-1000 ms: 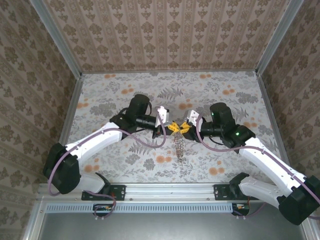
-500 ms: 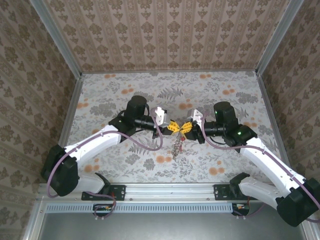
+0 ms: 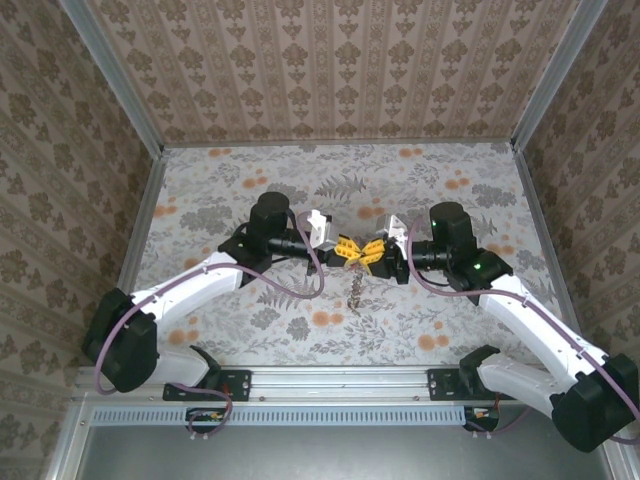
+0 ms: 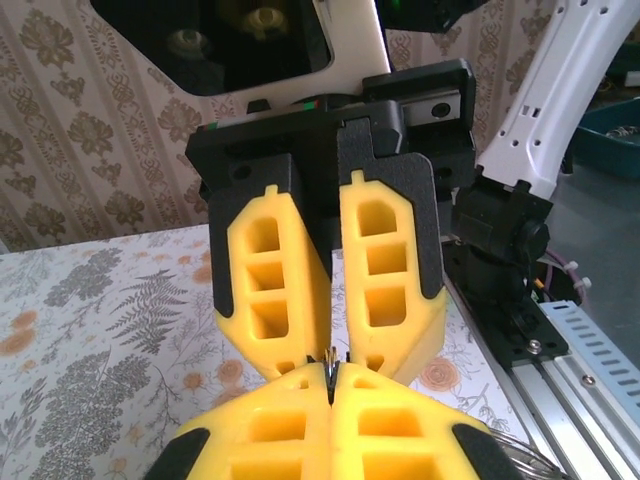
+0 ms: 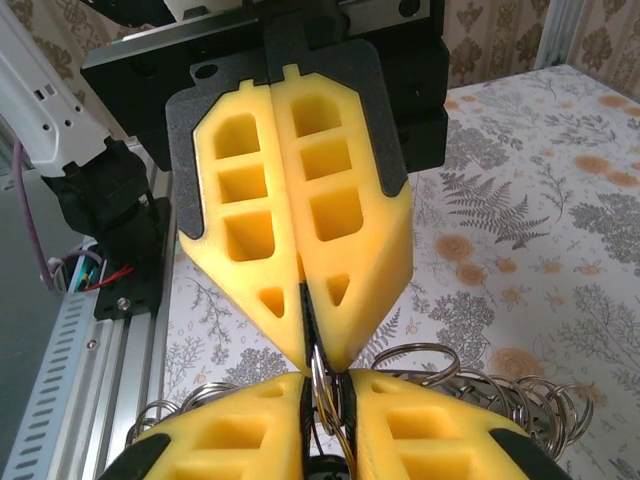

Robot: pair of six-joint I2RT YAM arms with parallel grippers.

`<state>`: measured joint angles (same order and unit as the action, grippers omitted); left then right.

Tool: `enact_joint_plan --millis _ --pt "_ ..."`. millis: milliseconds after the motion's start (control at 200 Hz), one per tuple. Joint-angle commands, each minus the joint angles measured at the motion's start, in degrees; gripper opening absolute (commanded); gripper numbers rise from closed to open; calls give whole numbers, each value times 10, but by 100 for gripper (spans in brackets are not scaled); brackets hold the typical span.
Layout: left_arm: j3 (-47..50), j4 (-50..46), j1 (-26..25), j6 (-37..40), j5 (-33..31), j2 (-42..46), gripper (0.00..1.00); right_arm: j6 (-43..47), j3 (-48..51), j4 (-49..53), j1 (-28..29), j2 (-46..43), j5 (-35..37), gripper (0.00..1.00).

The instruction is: Put the keys on the keyring

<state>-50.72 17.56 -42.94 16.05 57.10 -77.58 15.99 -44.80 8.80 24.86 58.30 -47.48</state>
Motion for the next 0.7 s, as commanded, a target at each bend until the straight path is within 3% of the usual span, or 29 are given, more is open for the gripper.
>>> enact_joint_plan --millis 0,105,205,325,490,550,605,695 --pt "8 118 -17 -49 -6 -7 0 -38 17 -71 2 7 -29 18" --pt "25 189 -19 -86 -25 -15 0 -57 27 -106 1 6 -36 15" --pt "25 209 -23 -93 -26 -23 0 -60 30 -114 0 3 -34 0" --pt "20 181 -22 -81 -21 -20 0 -35 21 -75 -2 -1 -14 0" --pt "-34 -82 -5 47 -10 7 5 55 -19 63 -2 -4 42 0" --pt "-57 -176 5 95 -5 10 11 86 -36 108 -2 0 60 0" --pt "-79 -256 13 131 -4 8 27 111 -52 145 0 4 73 0" --pt "-112 -349 22 165 -10 -4 34 147 -83 201 9 18 98 0"
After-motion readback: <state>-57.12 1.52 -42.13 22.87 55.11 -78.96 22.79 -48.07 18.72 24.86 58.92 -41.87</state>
